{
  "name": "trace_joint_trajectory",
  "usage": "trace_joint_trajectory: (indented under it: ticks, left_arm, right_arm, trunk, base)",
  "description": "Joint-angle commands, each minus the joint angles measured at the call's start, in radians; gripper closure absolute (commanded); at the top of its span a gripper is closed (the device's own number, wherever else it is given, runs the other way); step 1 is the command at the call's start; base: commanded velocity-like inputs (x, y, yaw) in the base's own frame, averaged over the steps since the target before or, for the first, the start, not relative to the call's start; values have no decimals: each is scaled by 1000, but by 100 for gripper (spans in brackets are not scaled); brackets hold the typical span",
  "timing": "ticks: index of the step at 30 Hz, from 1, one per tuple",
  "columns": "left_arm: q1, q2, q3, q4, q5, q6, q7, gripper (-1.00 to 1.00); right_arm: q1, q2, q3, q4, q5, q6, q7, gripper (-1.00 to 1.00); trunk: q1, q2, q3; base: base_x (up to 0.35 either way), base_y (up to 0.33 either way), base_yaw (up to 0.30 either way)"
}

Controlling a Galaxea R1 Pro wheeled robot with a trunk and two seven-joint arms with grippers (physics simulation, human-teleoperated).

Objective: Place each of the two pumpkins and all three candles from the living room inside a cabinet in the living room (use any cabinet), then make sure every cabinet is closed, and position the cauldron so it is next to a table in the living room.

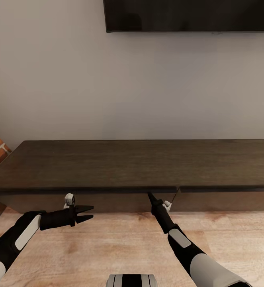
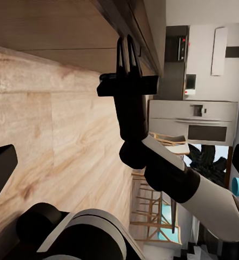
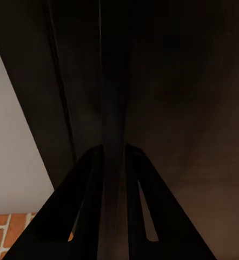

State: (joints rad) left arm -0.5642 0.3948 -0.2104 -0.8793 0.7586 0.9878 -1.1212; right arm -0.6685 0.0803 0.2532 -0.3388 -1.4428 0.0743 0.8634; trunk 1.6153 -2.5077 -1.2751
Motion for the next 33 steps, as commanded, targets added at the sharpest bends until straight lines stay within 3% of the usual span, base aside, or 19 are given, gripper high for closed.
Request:
trace_joint_trajectory:
  ticks: [1, 33]
  left_arm:
    - [-1, 1, -3, 0, 4, 5, -2, -100]
    - [-1, 1, -3, 0, 4, 5, -2, -100]
  right_arm:
    - [0, -1, 1, 3, -11, 8, 2, 100]
    - [0, -1, 2, 3, -10, -2, 5, 100]
  trunk:
    - [0, 0, -1]
    - [0, 0, -1]
  base:
    - [-39, 0, 0]
    - [-63, 0, 0]
